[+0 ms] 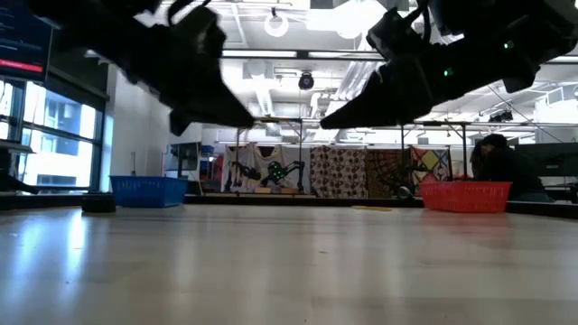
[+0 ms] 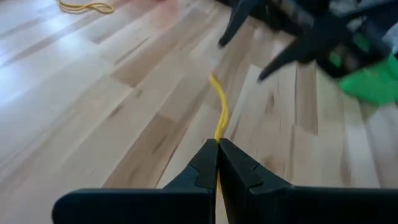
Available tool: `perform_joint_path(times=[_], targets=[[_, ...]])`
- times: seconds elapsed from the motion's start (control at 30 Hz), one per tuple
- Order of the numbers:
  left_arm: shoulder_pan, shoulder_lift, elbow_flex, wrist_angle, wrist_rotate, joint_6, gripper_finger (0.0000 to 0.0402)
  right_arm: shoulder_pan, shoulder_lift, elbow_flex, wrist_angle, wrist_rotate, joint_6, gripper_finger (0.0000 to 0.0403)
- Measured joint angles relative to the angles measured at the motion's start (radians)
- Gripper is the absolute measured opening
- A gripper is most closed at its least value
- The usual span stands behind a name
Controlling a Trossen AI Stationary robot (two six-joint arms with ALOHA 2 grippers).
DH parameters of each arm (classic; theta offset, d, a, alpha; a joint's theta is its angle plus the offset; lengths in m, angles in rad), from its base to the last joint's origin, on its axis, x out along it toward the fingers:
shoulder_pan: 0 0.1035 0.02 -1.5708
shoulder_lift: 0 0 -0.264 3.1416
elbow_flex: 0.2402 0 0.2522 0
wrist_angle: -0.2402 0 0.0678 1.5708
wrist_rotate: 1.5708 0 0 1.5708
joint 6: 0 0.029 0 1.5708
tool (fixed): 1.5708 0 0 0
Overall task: Sort rubber bands into baskets
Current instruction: Put the yellow rubber band into the green bin
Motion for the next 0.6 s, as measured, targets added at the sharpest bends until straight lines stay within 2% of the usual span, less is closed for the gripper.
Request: perform_joint_path(times=[0.27, 0.53, 0.6], targets=[[0.042, 0.106, 0.141, -0.011, 0.038, 0.030, 0.0000, 0.000, 0.029, 0.067, -0.042, 0.008, -0.020, 0.0186], [0.056, 0.148, 0.187, -0.008, 0.083, 0.040, 0.0000, 0.014, 0.029, 0.149, -0.214, 0.157, -0.113, 0.0186], [0.056, 0.148, 0.190, -0.011, 0.090, 0.046, 0.0000, 0.019, 0.029, 0.159, -0.222, 0.161, -0.141, 0.0186]])
